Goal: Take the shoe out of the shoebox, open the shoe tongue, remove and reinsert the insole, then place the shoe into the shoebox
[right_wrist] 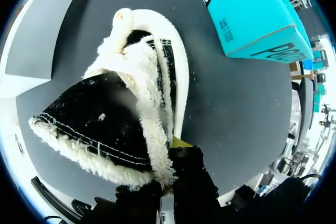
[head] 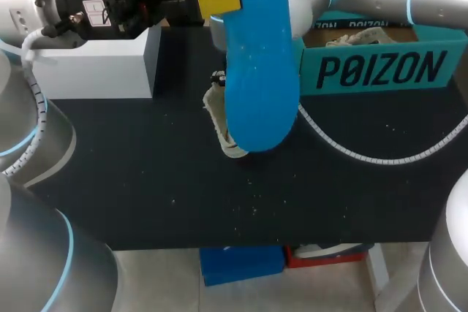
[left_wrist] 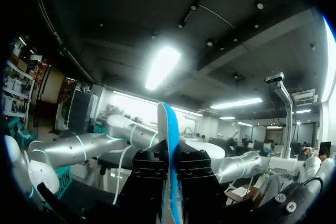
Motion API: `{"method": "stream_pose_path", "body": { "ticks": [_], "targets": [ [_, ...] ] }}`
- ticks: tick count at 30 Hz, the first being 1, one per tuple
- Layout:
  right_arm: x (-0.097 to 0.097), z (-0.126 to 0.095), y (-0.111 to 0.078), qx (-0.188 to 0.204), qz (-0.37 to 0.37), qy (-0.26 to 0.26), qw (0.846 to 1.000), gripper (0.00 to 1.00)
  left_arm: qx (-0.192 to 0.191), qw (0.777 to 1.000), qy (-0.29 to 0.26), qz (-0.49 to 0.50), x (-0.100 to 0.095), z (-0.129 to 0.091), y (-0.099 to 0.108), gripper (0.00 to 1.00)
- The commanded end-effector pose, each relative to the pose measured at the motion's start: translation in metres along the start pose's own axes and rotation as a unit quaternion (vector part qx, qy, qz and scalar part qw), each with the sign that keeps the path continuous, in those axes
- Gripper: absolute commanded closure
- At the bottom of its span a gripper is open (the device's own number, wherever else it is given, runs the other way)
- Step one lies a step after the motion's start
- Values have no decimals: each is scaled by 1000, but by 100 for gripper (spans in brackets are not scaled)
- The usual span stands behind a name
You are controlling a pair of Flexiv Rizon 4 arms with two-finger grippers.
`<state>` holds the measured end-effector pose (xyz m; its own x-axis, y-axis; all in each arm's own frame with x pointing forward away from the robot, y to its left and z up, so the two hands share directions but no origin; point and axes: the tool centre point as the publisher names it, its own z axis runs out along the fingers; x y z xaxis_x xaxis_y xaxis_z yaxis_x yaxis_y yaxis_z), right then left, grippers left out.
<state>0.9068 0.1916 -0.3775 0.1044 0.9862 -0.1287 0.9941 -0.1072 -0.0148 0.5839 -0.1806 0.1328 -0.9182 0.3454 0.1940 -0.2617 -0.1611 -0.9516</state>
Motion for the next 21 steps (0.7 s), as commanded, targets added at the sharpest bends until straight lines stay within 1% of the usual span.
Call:
{"method": "stream_pose_path", "body": {
  "ticks": [1,3,8,9,10,11,13,15,21],
  "targets": [
    [1,11,0,4,-1,-1,1000,100,0,1000,-1,0,-1,2,0,100],
    [-2,16,-1,6,4,-8,1000,100,0,1000,-1,0,-1,2,0,100],
    [-11,26,-3,22,31,4,999,100,0,1000,-1,0,-1,2,0,100],
    [-13,26,-3,23,38,9,999,69,0,1000,-1,0,-1,2,0,100],
    [-15,26,-4,26,44,13,999,0,0,1000,-1,0,-1,2,0,100],
    [-18,24,-6,27,53,18,998,0,0,1000,-1,0,-1,2,0,100],
    [-22,17,-7,22,64,47,997,0,0,1000,-1,0,-1,2,0,100],
    [-26,6,-9,14,69,96,993,0,0,1000,-1,0,-1,2,0,100],
    [-36,-29,-15,-13,68,209,975,0,0,1000,-1,0,-1,2,0,100]
  ]
}}
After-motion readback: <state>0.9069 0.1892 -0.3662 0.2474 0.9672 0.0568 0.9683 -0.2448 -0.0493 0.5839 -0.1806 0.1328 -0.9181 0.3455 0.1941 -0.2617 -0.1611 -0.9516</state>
